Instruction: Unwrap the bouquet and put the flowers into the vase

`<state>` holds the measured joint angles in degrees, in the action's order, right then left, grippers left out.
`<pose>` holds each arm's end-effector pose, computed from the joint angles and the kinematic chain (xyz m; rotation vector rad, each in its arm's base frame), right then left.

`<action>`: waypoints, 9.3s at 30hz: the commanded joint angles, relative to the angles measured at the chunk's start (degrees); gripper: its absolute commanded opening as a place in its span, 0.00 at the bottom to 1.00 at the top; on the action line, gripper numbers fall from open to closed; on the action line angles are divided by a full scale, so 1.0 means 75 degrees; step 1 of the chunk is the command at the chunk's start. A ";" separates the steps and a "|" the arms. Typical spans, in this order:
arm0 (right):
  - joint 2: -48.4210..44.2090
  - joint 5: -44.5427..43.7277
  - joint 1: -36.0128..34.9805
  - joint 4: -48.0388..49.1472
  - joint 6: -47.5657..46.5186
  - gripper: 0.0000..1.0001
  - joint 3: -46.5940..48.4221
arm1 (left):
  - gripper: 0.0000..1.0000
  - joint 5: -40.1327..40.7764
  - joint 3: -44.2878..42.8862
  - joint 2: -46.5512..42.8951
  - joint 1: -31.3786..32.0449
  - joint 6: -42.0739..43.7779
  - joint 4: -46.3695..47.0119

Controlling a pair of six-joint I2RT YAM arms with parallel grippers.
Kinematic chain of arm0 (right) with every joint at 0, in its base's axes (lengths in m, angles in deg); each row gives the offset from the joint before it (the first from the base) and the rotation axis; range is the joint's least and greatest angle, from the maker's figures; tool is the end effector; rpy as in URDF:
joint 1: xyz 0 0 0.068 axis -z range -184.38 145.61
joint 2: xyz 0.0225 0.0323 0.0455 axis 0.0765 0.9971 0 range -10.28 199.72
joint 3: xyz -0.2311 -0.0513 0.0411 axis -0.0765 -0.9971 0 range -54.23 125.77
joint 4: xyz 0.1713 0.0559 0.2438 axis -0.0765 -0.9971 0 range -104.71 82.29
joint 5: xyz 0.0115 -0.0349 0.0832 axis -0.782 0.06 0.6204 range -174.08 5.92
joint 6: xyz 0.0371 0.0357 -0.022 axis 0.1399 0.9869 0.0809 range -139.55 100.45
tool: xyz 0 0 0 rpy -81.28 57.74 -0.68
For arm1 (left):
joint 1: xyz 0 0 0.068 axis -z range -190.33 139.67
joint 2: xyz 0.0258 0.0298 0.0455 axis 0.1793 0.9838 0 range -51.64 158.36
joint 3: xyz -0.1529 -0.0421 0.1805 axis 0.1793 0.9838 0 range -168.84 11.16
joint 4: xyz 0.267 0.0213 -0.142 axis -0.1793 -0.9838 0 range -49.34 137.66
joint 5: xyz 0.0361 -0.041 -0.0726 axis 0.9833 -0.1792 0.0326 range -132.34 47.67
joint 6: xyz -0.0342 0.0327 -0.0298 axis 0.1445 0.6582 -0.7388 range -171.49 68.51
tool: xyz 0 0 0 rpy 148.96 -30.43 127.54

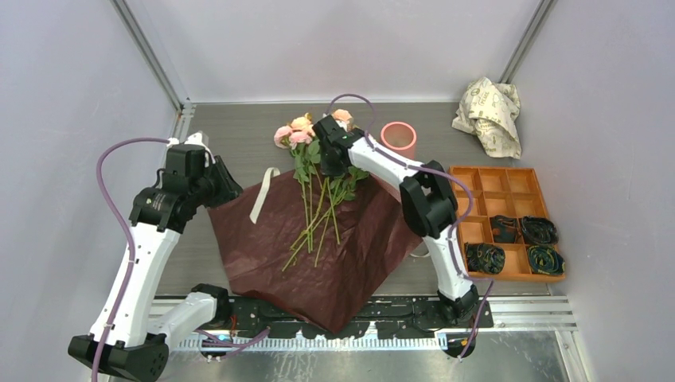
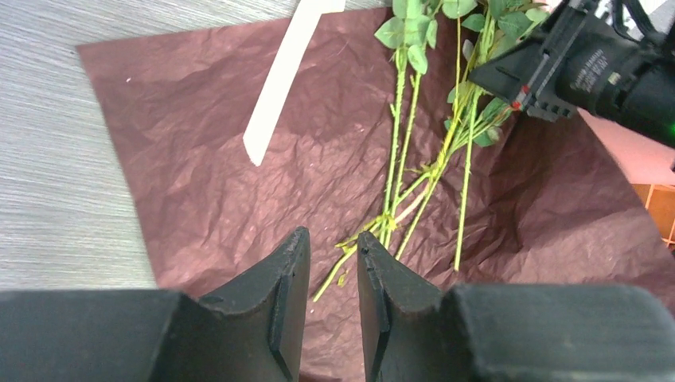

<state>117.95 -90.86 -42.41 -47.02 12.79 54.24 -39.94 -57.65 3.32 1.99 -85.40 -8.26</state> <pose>0.4066 0.3121 0.1566 -0.0871 2.6180 0.2905 0.2326 -0.0490 0.3541 -0.4579 2.2864 -0.3622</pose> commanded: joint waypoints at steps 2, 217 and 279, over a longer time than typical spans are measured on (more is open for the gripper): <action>-0.1738 -0.0094 -0.0408 0.0138 -0.0326 0.01 -0.0727 | 0.29 -0.0284 0.0068 -0.0044 0.0016 -0.0137 0.0558; -1.1233 -0.1145 0.0560 0.2368 -0.1177 1.00 -0.6669 | 0.00 0.1439 -0.7183 0.9388 0.2665 -0.0121 -0.0275; -1.3100 -0.2601 0.0556 0.1489 -0.1451 0.99 -0.6885 | 0.12 -0.1585 -0.6462 0.6629 0.3570 0.0448 0.8800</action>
<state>20.07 -109.73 -38.38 -37.14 2.21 2.46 -51.20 -108.45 52.85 28.61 -81.32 51.54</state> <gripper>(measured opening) 0.995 0.112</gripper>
